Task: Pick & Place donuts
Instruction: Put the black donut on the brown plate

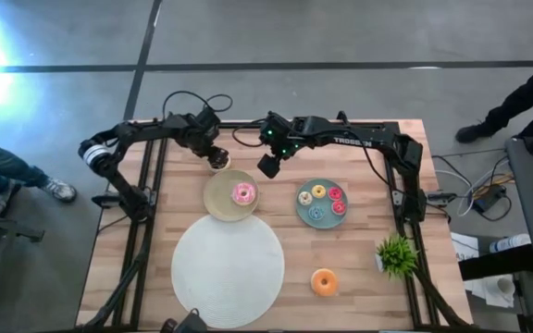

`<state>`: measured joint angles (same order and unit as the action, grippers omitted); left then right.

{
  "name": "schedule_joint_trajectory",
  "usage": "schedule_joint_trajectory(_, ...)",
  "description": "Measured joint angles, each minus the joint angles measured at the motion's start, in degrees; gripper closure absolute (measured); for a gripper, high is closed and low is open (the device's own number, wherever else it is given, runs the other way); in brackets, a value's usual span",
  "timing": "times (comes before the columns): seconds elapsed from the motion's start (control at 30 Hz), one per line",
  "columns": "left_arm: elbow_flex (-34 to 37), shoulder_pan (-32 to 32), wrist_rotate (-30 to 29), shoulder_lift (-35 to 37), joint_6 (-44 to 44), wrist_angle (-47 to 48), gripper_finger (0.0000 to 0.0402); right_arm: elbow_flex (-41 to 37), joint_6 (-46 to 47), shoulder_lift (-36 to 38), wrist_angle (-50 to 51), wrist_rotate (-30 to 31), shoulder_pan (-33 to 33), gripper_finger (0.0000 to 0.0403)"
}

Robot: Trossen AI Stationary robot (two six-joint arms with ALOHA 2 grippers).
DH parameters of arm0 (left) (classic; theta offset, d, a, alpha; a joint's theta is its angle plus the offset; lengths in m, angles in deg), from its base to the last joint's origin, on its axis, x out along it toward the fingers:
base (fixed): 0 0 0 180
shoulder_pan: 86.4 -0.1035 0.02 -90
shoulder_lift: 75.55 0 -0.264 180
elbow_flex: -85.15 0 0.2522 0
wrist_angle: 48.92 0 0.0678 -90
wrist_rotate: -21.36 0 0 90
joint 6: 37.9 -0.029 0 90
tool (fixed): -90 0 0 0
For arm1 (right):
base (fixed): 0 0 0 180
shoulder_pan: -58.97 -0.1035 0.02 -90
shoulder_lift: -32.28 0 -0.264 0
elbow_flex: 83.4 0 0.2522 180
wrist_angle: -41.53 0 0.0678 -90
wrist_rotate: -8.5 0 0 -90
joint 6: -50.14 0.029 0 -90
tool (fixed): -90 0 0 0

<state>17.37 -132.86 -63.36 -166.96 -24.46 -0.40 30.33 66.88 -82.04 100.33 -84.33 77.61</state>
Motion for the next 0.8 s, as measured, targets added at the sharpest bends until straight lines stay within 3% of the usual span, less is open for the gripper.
schedule_joint_trajectory(0.33,0.0,0.0,-0.1,-3.6,-1.9,-1.9,0.0265,0.0,0.0,0.0,0.1,0.0,0.0,0.0160)
schedule_joint_trajectory(0.5,0.0,0.0,-0.4,-3.6,-3.2,-1.8,0.0322,0.0,0.0,0.0,1.3,-0.1,0.0,0.0167)
schedule_joint_trajectory(0.63,0.1,-0.1,-4.9,-2.3,-5.0,-2.1,0.0388,0.0,0.0,0.0,1.5,-0.1,0.0,0.0170)
schedule_joint_trajectory(0.8,-2.8,-0.2,-5.5,0.4,-6.3,2.1,0.0397,0.0,0.0,0.0,2.2,-0.6,0.0,0.0170)
